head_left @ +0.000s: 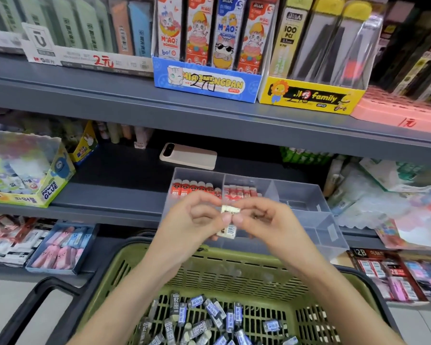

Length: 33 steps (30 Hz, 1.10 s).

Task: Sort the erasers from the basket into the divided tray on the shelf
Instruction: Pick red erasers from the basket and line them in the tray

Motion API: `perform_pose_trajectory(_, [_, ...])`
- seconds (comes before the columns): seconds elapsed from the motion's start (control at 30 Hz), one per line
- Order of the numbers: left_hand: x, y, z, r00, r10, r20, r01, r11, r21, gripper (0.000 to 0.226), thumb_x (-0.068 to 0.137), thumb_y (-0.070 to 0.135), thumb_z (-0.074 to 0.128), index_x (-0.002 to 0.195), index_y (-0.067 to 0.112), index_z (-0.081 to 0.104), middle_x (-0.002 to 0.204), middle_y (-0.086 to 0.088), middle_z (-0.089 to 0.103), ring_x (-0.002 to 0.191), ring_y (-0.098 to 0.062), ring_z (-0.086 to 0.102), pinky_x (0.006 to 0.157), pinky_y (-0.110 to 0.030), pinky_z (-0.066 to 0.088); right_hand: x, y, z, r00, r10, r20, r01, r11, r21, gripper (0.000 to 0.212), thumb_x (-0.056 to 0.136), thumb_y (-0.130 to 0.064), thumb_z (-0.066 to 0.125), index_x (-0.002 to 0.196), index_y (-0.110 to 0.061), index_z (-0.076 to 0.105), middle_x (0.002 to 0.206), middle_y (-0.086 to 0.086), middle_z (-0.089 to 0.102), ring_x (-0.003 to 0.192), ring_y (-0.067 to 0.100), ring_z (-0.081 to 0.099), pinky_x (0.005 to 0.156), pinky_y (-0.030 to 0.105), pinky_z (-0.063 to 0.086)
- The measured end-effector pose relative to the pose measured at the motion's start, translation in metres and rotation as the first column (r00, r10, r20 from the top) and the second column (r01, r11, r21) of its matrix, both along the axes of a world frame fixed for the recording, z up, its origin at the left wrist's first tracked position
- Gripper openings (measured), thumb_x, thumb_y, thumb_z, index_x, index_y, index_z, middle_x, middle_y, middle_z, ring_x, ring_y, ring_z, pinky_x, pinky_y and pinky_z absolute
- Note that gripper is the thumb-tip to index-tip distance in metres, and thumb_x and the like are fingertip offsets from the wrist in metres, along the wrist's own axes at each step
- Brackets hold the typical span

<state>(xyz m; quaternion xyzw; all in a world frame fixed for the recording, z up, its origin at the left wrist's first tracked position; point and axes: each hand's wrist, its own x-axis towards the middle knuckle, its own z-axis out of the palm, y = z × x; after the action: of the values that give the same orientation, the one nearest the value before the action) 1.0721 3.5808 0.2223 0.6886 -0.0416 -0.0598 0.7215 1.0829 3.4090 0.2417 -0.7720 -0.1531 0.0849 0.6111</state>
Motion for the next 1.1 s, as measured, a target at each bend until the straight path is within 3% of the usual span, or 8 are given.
perform_pose_trajectory(0.17, [0.005, -0.037, -0.004, 0.99, -0.018, 0.142, -0.017, 0.969, 0.245, 0.034, 0.071, 0.043, 0.073, 0.096, 0.027, 0.057, 0.086, 0.01, 0.07, 0.083, -0.003, 0.064, 0.078, -0.023, 0.05, 0.026, -0.072, -0.003, 0.957, -0.29, 0.033, 0.291, 0.956, -0.033, 0.011, 0.081, -0.018, 0.07, 0.09, -0.013, 0.065, 0.076, 0.011, 0.065, 0.069, 0.013, 0.058, 0.065, 0.025, 0.045])
perform_pose_trajectory(0.23, [0.005, -0.042, -0.011, 0.966, -0.001, 0.259, -0.108, 0.909, 0.404, 0.021, 0.077, 0.038, 0.069, 0.093, 0.035, 0.056, 0.09, 0.016, 0.065, 0.09, 0.003, 0.058, 0.078, -0.015, 0.045, 0.048, -0.099, -0.011, 0.846, -0.486, 0.22, 0.532, 0.801, -0.275, 0.01, 0.084, -0.02, 0.068, 0.09, -0.015, 0.062, 0.083, 0.007, 0.068, 0.079, 0.018, 0.063, 0.073, 0.033, 0.047])
perform_pose_trajectory(0.33, [-0.001, -0.041, -0.022, 0.92, -0.021, 0.392, -0.211, 0.816, 0.538, 0.014, 0.084, 0.032, 0.065, 0.094, 0.035, 0.057, 0.096, 0.025, 0.058, 0.096, 0.014, 0.049, 0.078, -0.004, 0.035, 0.077, -0.115, -0.025, 0.882, -0.313, 0.352, 0.469, 0.509, -0.722, 0.019, 0.084, -0.03, 0.065, 0.097, -0.017, 0.063, 0.089, 0.003, 0.07, 0.09, 0.023, 0.063, 0.075, 0.03, 0.046])
perform_pose_trajectory(0.53, [-0.014, -0.022, -0.037, 0.864, -0.035, 0.502, -0.359, 0.655, 0.664, 0.012, 0.088, 0.024, 0.065, 0.099, 0.019, 0.066, 0.099, 0.015, 0.06, 0.098, -0.004, 0.051, 0.086, -0.011, 0.032, 0.091, -0.113, -0.032, 0.996, -0.091, -0.016, 0.06, 0.772, -0.632, 0.019, 0.091, -0.017, 0.055, 0.079, -0.021, 0.069, 0.085, -0.009, 0.067, 0.09, 0.01, 0.06, 0.078, 0.02, 0.045])
perform_pose_trajectory(0.67, [-0.021, -0.013, -0.038, 0.837, -0.054, 0.544, -0.394, 0.631, 0.669, 0.02, 0.085, 0.028, 0.058, 0.096, 0.014, 0.068, 0.096, 0.014, 0.059, 0.096, -0.003, 0.05, 0.087, -0.005, 0.029, 0.085, -0.115, -0.033, 0.996, -0.072, -0.053, 0.025, 0.787, -0.616, 0.023, 0.095, -0.032, 0.051, 0.08, -0.027, 0.067, 0.093, -0.007, 0.069, 0.1, 0.013, 0.061, 0.09, 0.03, 0.044])
perform_pose_trajectory(0.83, [-0.028, -0.006, -0.033, 0.818, -0.076, 0.571, -0.425, 0.589, 0.687, 0.031, 0.087, 0.032, 0.049, 0.096, 0.01, 0.068, 0.097, 0.004, 0.065, 0.095, -0.014, 0.056, 0.086, -0.016, 0.033, 0.062, -0.106, -0.034, 0.908, -0.051, 0.416, 0.381, 0.516, -0.767, 0.023, 0.095, -0.034, 0.047, 0.1, -0.025, 0.068, 0.1, -0.005, 0.07, 0.101, 0.024, 0.059, 0.092, 0.037, 0.034])
perform_pose_trajectory(0.97, [-0.039, 0.008, -0.028, 0.805, -0.064, 0.589, -0.463, 0.553, 0.693, 0.029, 0.087, 0.028, 0.049, 0.094, 0.008, 0.069, 0.096, -0.002, 0.066, 0.093, -0.021, 0.059, 0.087, -0.019, 0.032, 0.003, -0.082, -0.04, 0.602, -0.063, 0.796, 0.599, 0.694, -0.398, 0.021, 0.091, -0.029, 0.051, 0.087, -0.016, 0.068, 0.081, -0.004, 0.067, 0.08, 0.021, 0.056, 0.073, 0.034, 0.032])
perform_pose_trajectory(1.1, [-0.058, 0.032, -0.034, 0.812, -0.067, 0.58, -0.477, 0.496, 0.725, 0.021, 0.086, 0.02, 0.054, 0.093, 0.006, 0.068, 0.095, -0.006, 0.066, 0.092, -0.027, 0.059, 0.087, -0.034, 0.04, -0.061, -0.049, -0.087, 0.732, 0.117, 0.671, 0.29, 0.838, -0.463, 0.026, 0.092, -0.03, 0.05, 0.083, -0.014, 0.068, 0.074, -0.004, 0.066, 0.071, 0.012, 0.056, 0.068, 0.027, 0.043])
